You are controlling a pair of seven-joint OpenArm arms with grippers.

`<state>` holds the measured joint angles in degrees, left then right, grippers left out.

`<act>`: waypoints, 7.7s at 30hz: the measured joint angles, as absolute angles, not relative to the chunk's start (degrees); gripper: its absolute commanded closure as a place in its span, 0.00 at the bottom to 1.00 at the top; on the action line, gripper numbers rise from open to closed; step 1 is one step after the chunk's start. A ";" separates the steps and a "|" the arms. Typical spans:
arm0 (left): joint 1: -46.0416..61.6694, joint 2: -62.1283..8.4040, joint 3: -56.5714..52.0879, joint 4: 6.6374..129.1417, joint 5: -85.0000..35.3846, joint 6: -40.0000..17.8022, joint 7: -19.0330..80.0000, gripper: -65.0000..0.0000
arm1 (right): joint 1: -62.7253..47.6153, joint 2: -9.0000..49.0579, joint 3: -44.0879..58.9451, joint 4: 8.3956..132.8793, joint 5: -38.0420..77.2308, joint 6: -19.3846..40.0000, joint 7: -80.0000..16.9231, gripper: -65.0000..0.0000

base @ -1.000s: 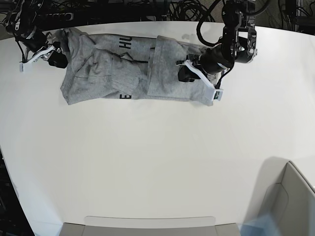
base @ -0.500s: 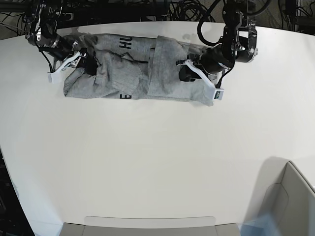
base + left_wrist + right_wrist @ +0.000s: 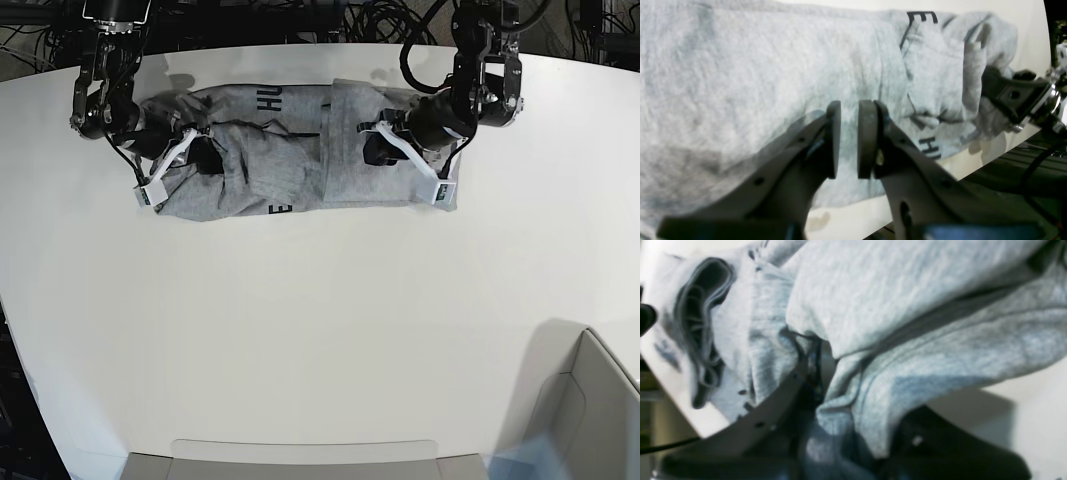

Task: Fold the T-shirt properly
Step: 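Fold the strip end over the bundle with the right gripper, releasing the left, then grasp the bundle's edge with the left gripper and tuck it under, then lift and flip the bundle over with the left gripper, right gripper assisting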

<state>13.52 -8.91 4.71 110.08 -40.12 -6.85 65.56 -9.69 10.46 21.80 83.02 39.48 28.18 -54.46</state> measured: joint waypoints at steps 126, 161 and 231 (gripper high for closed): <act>13.65 -8.82 3.75 111.18 -41.12 -6.55 61.21 0.77 | -10.98 11.70 4.71 99.85 -3.84 28.53 -51.03 1.00; 9.52 -8.56 0.99 99.24 -48.07 -6.66 62.04 0.84 | -11.11 11.75 4.71 99.85 -4.03 28.53 -51.20 1.00; 4.54 -13.67 22.37 96.79 -30.48 -7.90 70.24 1.00 | -1.28 11.05 -10.09 91.92 -4.40 28.53 -50.74 1.00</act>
<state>4.54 -13.67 22.37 96.79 -30.48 -7.90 70.24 -1.28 11.05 -10.09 91.92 -4.40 28.53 -50.74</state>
